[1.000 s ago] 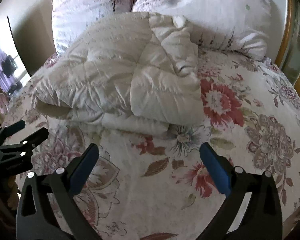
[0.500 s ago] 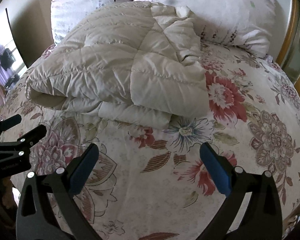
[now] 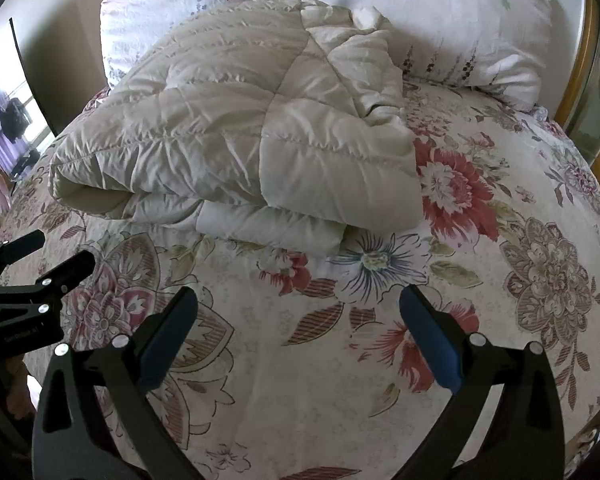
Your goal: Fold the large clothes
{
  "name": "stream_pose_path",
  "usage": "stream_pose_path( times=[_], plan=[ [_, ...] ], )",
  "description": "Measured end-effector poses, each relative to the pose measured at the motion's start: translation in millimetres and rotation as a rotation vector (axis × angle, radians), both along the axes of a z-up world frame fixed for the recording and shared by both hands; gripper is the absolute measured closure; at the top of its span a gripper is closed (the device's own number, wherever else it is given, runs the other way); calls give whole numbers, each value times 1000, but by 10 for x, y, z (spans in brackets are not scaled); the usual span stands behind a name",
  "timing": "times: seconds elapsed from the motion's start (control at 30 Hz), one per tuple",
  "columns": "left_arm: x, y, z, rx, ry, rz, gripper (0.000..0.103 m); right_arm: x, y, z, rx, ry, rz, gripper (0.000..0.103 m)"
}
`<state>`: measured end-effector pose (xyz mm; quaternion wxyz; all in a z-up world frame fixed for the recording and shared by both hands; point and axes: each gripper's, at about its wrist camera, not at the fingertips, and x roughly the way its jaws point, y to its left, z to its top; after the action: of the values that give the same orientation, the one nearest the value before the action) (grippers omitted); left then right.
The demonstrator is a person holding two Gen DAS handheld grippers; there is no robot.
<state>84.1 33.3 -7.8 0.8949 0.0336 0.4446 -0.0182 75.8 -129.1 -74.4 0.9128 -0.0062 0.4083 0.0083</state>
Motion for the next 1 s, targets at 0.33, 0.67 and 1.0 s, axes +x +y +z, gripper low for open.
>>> stream_pose_path(
  times=[0.33,0.67,1.0],
  plan=[
    [-1,-6,-3,1,1,2,1,12,11,-25,7,5,-9,2],
    [0,-18,-19,0,2,3,1,17,19,-32,9,6,-12,2],
    [6,-14,-23,0,2,3,1,15,28,-56,13,10,-13,2]
  ],
)
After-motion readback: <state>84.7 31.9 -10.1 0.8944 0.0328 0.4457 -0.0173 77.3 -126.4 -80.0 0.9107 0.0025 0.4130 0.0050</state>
